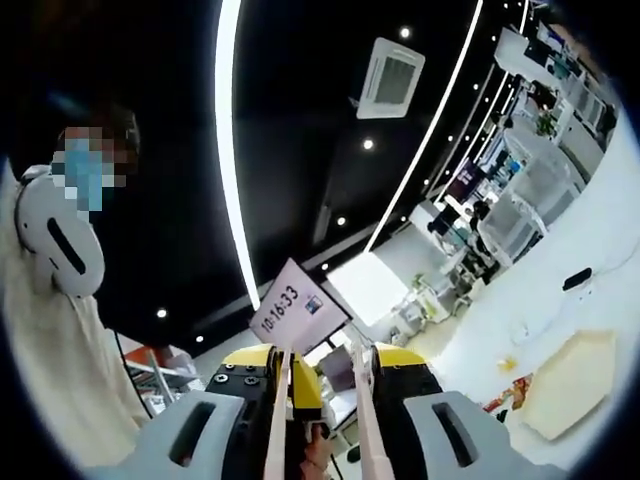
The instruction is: Place the target food into the container with the food tongs after gripping and lifting it, then release it inside without dropping or visibly crushing the food.
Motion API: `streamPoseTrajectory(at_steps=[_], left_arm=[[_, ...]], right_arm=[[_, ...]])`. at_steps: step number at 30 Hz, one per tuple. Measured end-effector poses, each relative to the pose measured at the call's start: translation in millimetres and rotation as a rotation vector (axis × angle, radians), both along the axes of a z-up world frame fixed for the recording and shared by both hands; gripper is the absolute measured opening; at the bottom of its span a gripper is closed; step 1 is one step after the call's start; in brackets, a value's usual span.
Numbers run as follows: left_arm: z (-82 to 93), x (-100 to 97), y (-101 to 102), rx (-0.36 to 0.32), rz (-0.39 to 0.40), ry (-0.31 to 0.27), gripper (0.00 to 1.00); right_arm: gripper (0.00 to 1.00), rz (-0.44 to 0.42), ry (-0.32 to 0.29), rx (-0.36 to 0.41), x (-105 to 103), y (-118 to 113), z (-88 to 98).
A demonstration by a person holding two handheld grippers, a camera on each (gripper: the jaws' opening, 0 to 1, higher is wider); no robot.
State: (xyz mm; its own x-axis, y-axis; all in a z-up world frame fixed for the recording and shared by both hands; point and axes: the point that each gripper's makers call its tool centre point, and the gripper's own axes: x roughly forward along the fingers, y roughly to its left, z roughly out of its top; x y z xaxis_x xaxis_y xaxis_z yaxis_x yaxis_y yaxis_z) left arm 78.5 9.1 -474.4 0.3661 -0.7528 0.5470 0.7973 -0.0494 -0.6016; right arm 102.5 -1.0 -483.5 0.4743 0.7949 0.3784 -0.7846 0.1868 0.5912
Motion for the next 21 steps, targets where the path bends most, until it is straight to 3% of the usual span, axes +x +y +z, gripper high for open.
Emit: streamPoseTrajectory(at_steps=[9, 21], left_arm=[[-4.9, -5.4, 1, 0.006, -0.021, 0.010, 0.00], [-5.7, -10.8, 0, 0.015, -0.035, -0.011, 0.00]], right_arm=[[0.34, 0.029, -0.045, -0.048, -7, 2, -2.8], [0.37, 0.085, 0.038, -0.028, -13, 3, -8.4]])
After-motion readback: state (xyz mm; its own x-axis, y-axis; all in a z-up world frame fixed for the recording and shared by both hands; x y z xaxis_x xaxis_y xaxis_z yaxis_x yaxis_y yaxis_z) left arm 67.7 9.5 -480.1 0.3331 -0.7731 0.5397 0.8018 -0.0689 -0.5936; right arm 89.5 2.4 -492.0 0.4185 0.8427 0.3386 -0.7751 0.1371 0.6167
